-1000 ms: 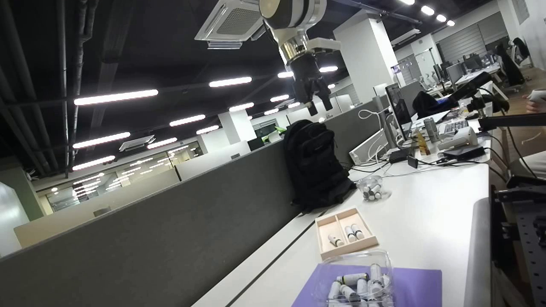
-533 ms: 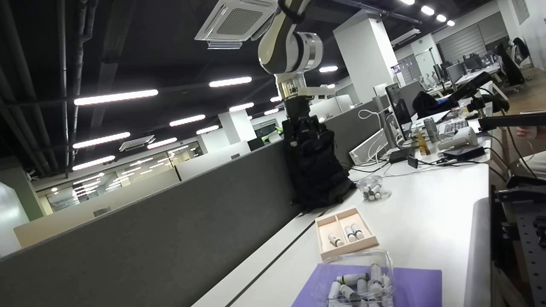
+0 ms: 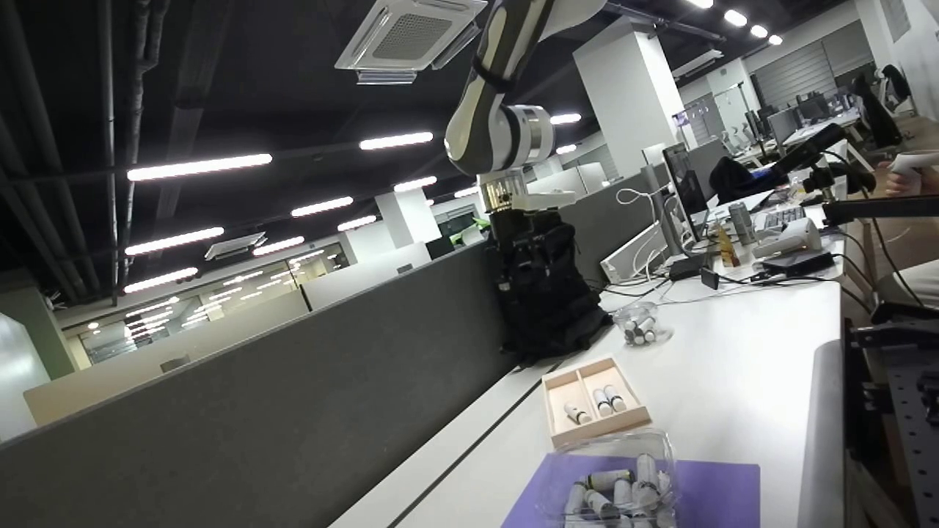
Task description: Remove a bottle from the left compartment of the tray and put it on the table
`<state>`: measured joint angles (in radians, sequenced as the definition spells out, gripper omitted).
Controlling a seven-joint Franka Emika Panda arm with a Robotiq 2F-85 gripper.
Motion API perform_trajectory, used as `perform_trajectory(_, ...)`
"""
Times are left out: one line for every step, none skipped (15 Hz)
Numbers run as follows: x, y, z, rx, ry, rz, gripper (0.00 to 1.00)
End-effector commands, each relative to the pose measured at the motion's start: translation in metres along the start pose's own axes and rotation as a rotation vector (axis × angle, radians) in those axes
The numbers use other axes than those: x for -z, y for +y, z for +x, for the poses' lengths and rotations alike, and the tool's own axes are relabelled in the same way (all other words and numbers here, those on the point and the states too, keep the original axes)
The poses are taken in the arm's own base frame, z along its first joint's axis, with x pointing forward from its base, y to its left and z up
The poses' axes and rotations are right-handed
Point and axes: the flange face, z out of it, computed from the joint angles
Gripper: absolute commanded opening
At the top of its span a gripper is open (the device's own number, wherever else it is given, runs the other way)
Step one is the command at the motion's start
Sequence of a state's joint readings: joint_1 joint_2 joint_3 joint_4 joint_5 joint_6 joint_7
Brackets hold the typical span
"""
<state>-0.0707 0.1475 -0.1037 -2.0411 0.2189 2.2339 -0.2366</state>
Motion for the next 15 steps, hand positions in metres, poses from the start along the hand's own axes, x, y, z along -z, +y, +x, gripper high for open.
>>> perform_trajectory(0.002,-0.001,0.001,0.001,0.014,-0.009,1.0)
perform_trajectory(-0.002,0.002,0.002,-0.01,0.023,-0.019,1.0)
perform_trajectory(-0.007,0.007,0.002,-0.025,0.029,-0.024,1.0)
perform_trajectory(-0.014,0.013,0.003,-0.036,0.034,-0.031,1.0)
perform_trajectory(-0.022,0.02,0.003,-0.048,0.04,-0.041,1.0)
perform_trajectory(-0.032,0.028,0.004,-0.063,0.048,-0.053,1.0)
perform_trajectory(-0.042,0.035,0.004,-0.091,0.06,-0.055,1.0)
perform_trajectory(-0.052,0.042,0.005,-0.103,0.058,-0.065,1.0)
perform_trajectory(-0.063,0.047,0.005,-0.125,0.063,-0.07,1.0)
perform_trajectory(-0.073,0.052,0.005,-0.14,0.063,-0.076,1.0)
perform_trajectory(-0.083,0.056,0.005,-0.156,0.06,-0.08,1.0)
perform_trajectory(-0.094,0.059,0.005,-0.188,0.057,-0.082,1.0)
perform_trajectory(-0.104,0.061,0.005,-0.206,0.046,-0.082,1.0)
perform_trajectory(-0.113,0.061,0.004,-0.219,0.03,-0.081,1.0)
perform_trajectory(-0.121,0.059,0.004,-0.226,0.018,-0.082,1.0)
